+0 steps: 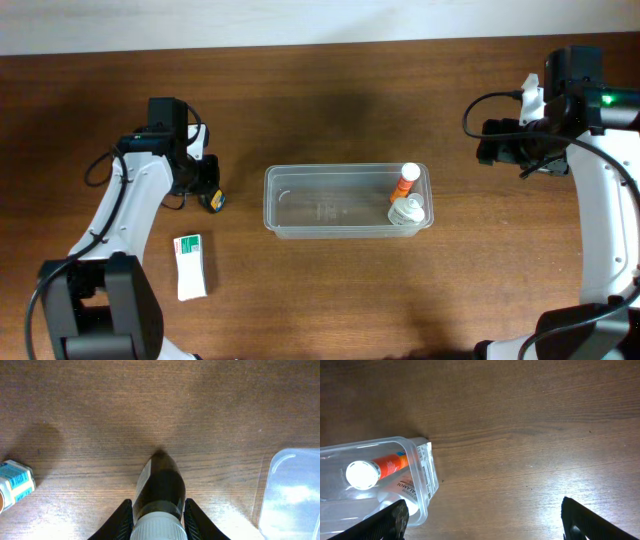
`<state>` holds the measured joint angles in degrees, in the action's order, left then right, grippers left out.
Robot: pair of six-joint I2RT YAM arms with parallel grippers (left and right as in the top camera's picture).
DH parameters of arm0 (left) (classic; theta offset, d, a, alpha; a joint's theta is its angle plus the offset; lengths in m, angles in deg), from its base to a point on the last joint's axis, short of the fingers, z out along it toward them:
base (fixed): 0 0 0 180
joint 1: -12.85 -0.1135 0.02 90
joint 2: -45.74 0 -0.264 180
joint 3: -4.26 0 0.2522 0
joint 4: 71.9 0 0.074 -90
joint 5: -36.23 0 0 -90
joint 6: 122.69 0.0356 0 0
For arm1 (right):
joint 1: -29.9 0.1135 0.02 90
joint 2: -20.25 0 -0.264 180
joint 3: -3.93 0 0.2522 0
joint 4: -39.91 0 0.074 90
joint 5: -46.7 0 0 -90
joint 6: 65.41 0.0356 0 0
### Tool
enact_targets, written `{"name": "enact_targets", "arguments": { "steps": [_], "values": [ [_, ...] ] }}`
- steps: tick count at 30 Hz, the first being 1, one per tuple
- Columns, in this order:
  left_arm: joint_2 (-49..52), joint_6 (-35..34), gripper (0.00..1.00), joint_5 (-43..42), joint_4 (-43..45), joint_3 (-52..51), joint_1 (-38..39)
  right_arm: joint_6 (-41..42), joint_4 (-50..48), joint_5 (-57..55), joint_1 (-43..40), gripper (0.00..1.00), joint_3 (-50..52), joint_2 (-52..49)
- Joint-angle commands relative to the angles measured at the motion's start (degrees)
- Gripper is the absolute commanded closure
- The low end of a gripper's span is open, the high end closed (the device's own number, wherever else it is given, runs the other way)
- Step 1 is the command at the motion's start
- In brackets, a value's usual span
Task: Pack container
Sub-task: 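Grasp the dark white-capped bottle with the left gripper, then carry the dark bottle into the container with the left gripper, release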
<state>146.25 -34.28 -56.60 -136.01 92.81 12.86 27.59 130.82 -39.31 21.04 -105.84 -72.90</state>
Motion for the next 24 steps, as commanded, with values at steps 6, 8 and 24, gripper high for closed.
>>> {"name": "enact_targets", "arguments": {
  "steps": [6,8,24],
  "values": [
    [-6.73,-0.2,0.97,-0.63,-7.34,11.63,4.68,0.42,0.02,0.31,-0.15,0.1,0.22,-0.09],
    [-8.76,-0.68,0.98,-0.63,-8.72,14.21,7.39,0.44,0.02,0.31,-0.15,0.1,0.22,-0.09],
    [-4.24,-15.78,0.99,0.68,-2.36,16.33,36.76,0.42,0.07,0.31,-0.15,0.11,0.22,-0.09]
  ]
}}
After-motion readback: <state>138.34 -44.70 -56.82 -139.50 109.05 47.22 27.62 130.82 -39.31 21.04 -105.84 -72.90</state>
